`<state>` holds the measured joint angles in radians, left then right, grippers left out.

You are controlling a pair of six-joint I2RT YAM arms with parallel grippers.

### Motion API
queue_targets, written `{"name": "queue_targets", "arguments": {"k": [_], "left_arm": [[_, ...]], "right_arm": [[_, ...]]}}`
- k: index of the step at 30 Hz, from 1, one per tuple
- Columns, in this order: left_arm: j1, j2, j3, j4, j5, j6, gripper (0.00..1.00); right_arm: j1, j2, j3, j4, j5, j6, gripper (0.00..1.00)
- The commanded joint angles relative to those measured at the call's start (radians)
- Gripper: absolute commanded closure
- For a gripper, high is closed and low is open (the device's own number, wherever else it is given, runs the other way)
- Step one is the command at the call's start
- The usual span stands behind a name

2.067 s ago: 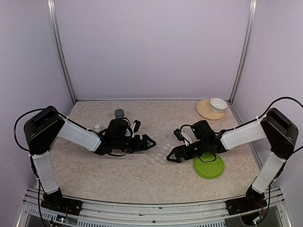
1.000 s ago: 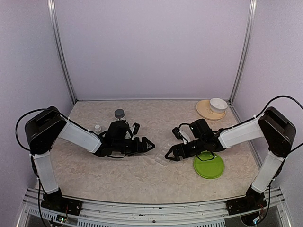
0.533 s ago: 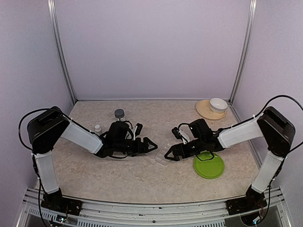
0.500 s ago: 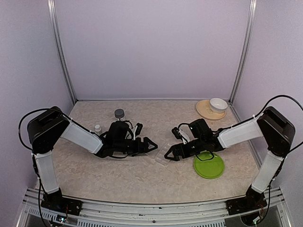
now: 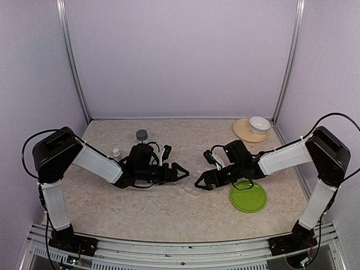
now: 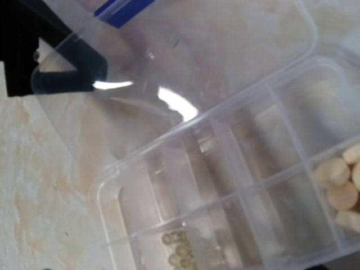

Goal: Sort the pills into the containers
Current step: Close the lid of the pill container.

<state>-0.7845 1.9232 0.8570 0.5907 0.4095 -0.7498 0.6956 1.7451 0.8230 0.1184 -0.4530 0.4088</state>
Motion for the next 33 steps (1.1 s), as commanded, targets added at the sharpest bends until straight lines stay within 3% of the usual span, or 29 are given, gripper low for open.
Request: {"name": "queue_targets", "arguments": {"k": [1, 33], "left_arm": [[-0.017, -0.038, -0.015, 0.046, 0.018, 0.033, 0.14], [-0.055, -0.048, -0.027, 0.095, 0.051, 0.062, 0.16]], "right_arm": [[0.01, 0.008, 0.028, 0.001, -0.004, -0.014, 0.04], [0.01, 0.007, 0.012, 0.069, -0.03, 0.017, 0.05]]}}
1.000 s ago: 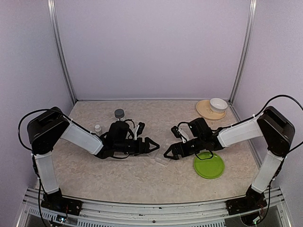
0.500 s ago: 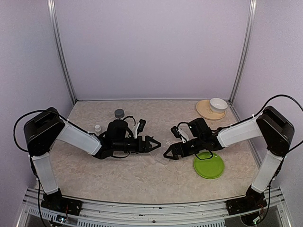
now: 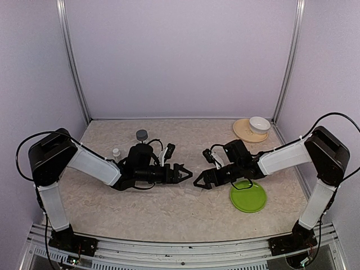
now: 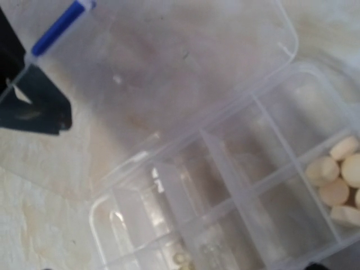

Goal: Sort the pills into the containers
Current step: Close the lid of the pill container.

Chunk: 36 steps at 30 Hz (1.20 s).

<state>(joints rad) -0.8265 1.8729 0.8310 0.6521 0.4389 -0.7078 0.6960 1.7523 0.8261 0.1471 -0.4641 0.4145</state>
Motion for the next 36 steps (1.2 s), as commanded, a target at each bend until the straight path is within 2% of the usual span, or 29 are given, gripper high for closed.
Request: {"name": "queue_targets", "arguments": {"k": [1, 36], "left_arm": [[-0.014, 0.004, 0.001, 0.035, 0.026, 0.021, 0.16], [-0.04, 0.035, 0.031, 0.065, 0.039, 0.0, 0.17]], "right_arm": [[0.01, 0.0, 0.007, 0.043, -0.02, 0.012, 0.05], [0.01, 0.002, -0.075, 0.204, -0.115, 0.085, 0.03]]}}
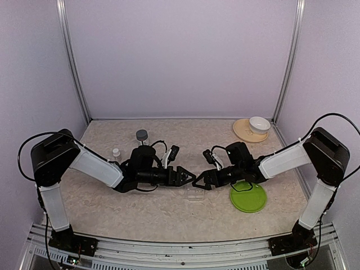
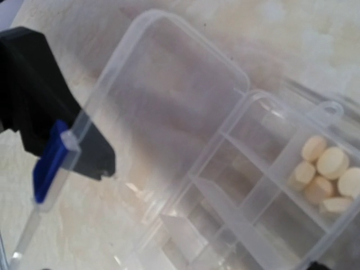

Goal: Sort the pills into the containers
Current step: Close the lid of the pill container.

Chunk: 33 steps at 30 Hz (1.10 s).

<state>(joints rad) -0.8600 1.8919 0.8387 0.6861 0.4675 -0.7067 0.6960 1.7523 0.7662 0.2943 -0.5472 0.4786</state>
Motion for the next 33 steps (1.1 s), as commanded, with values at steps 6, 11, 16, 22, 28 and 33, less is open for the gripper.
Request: {"name": "queue_targets", "arguments": {"k": [6, 11, 16, 22, 28, 33], "left_arm": [[-0.01, 0.021, 0.024, 0.036, 0.012, -0.01, 0.17], [-0.012, 0.024, 0.026, 0.035, 0.014, -0.011, 0.17], [-0.013, 0.025, 0.032, 0.029, 0.013, -0.01, 0.17], [-0.017, 0.024, 0.047, 0.017, 0.016, -0.008, 0.17], [-0.02, 0.026, 0.058, 0.002, 0.016, -0.007, 0.17], [-0.023, 0.031, 0.063, 0.0, 0.02, -0.007, 0.17]], "right_arm": [[-0.004, -0.001, -0.041, 0.116, -0.087, 0.055, 0.0], [-0.023, 0.004, -0.066, 0.179, -0.127, 0.098, 0.0], [-0.035, 0.006, -0.08, 0.218, -0.154, 0.127, 0.0], [-0.039, 0.015, -0.082, 0.232, -0.165, 0.142, 0.0], [-0.04, 0.032, -0.094, 0.286, -0.193, 0.173, 0.0], [-0.04, 0.049, -0.103, 0.323, -0.206, 0.195, 0.0]]}}
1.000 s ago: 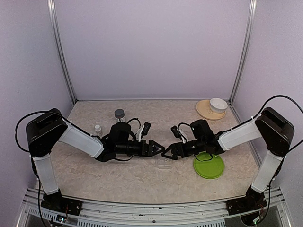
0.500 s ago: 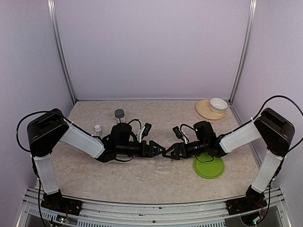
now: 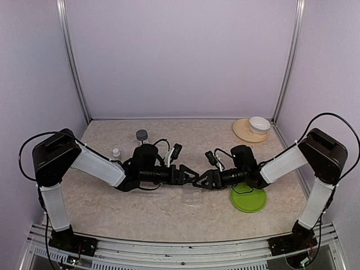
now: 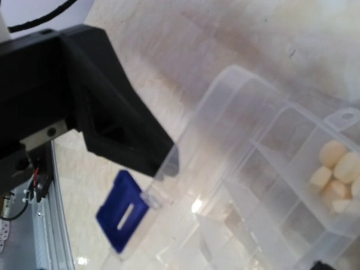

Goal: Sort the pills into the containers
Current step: Close the lid of the pill container.

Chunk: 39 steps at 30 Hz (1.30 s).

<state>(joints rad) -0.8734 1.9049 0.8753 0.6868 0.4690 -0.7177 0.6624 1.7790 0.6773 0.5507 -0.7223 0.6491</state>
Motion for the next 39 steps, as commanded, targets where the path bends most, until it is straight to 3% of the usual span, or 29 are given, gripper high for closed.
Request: {"name": "queue_targets", "arguments": {"k": [1, 39], "left_arm": [[-0.01, 0.019, 0.028, -0.003, 0.019, 0.004, 0.17], [-0.064, 0.104, 0.114, -0.114, 0.005, 0.014, 0.17]], "right_arm": [[-0.008, 0.024, -0.016, 0.071, -0.032, 0.028, 0.0], [-0.007, 0.046, -0.048, 0.174, -0.059, 0.091, 0.0]]}}
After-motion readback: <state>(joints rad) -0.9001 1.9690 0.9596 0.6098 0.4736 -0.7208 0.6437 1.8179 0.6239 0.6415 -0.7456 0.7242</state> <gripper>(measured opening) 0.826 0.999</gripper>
